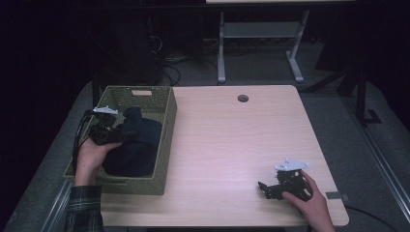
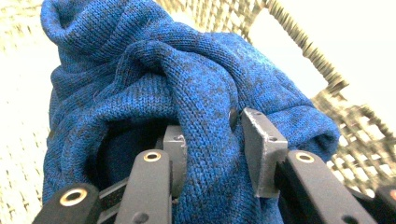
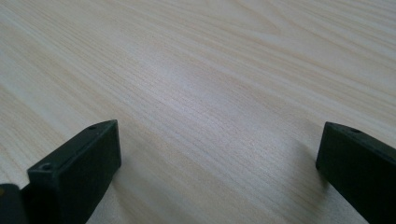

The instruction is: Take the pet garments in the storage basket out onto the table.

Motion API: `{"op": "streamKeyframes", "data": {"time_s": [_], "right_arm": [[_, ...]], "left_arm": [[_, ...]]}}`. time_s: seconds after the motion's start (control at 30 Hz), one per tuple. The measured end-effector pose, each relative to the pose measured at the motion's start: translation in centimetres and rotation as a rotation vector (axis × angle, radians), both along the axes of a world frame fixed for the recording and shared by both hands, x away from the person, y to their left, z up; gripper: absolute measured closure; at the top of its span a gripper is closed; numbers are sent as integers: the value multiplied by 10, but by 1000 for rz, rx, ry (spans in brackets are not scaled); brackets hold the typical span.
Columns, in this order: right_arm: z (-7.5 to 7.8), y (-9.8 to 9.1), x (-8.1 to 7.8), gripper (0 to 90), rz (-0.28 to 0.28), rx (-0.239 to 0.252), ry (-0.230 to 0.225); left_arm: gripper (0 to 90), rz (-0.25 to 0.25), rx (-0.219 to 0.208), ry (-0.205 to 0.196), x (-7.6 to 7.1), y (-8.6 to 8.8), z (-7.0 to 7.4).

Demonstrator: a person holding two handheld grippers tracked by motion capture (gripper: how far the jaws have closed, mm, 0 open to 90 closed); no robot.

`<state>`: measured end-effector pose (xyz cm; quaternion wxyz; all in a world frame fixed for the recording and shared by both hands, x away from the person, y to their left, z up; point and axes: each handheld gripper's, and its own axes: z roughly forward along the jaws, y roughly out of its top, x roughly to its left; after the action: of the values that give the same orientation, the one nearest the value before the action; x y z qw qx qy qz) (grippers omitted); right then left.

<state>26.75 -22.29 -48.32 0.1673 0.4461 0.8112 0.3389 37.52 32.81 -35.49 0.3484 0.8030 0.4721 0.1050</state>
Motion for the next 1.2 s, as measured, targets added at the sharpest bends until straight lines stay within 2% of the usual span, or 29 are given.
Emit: {"op": "streamKeyframes", "data": {"time_s": [0.27, 0.7, 0.87, 0.9, 1.03, 1.2], "right_arm": [[0, 0, 0, 0, 0, 0, 0], [0, 0, 0, 0, 0, 0, 0], [0, 0, 0, 0, 0, 0, 0], [0, 0, 0, 0, 0, 0, 0], [0, 0, 0, 0, 0, 0, 0], [0, 0, 0, 0, 0, -1, -1]], "left_arm": [[645, 16, -66, -83, -10, 11, 18], [651, 33, -156, -163, -25, 33, 41], [652, 19, -176, -191, -30, 31, 50], [652, 14, -187, -212, -32, 28, 54], [653, -2, -209, -245, -35, 21, 61], [653, -23, -214, -276, -39, 10, 73]]}}
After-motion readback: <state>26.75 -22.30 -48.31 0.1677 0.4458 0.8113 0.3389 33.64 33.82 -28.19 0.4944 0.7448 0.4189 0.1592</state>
